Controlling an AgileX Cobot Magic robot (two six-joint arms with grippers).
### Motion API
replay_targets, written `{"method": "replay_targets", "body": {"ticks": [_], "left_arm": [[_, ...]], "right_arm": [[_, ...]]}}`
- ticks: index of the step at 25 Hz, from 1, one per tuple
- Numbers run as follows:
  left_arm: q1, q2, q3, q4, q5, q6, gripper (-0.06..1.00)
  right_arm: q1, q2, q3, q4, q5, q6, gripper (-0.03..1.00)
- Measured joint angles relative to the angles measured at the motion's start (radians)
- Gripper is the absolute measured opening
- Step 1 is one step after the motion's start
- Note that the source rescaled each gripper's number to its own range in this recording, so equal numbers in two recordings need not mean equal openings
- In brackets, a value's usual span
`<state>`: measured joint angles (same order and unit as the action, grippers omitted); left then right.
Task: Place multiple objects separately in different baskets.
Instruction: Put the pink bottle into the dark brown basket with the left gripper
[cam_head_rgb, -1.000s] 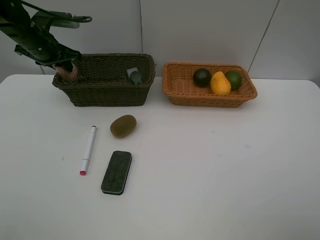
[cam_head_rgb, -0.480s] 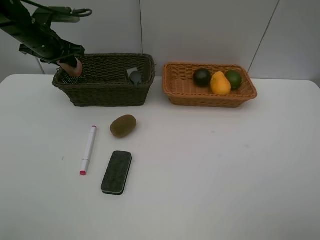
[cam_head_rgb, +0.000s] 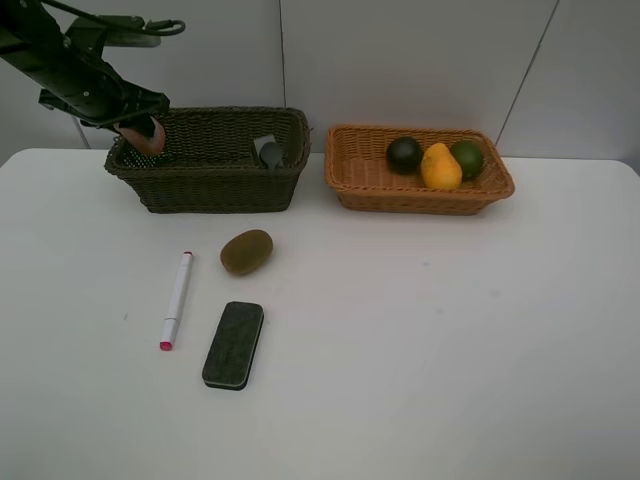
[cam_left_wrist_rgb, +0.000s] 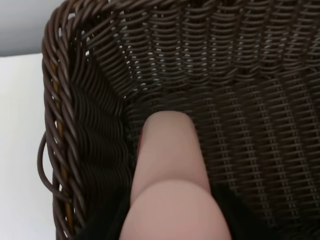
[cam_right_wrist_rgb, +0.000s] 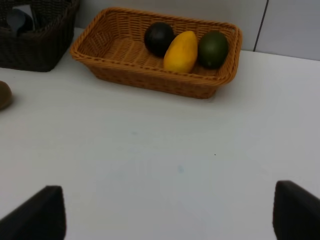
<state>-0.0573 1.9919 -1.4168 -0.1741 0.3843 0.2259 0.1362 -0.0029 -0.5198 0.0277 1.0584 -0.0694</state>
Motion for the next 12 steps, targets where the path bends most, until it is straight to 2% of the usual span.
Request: {"method": "replay_targets", "body": {"ticks": [2,3,4,6,7,9,12], "left_arm": [[0.0,0.0,0.0,0.0,0.002,0.0,0.3],[0.0,0.0,0.0,0.0,0.0,0.004,0.34],[0.0,0.0,0.0,0.0,-0.002,0.007,0.47],[0.0,0.0,0.0,0.0,-0.021,0.007,0.79],[0.0,0.0,0.0,0.0,-0.031,0.007,0.88],[0.0,0.004,0.0,0.0,-0.044,0.008,0.96],[0.0,0.016,0.0,0.0,-0.047,0.008,0.99]], "right_arm": [[0.0,0.0,0.0,0.0,0.0,0.0,1.0],[0.0,0.0,0.0,0.0,0.0,0.0,1.0],[0.0,0.0,0.0,0.0,0.0,0.0,1.0],[0.0,0.0,0.0,0.0,0.0,0.0,1.0],[0.0,0.0,0.0,0.0,0.0,0.0,1.0],[0.0,0.0,0.0,0.0,0.0,0.0,1.0],[0.0,0.0,0.0,0.0,0.0,0.0,1.0]]}}
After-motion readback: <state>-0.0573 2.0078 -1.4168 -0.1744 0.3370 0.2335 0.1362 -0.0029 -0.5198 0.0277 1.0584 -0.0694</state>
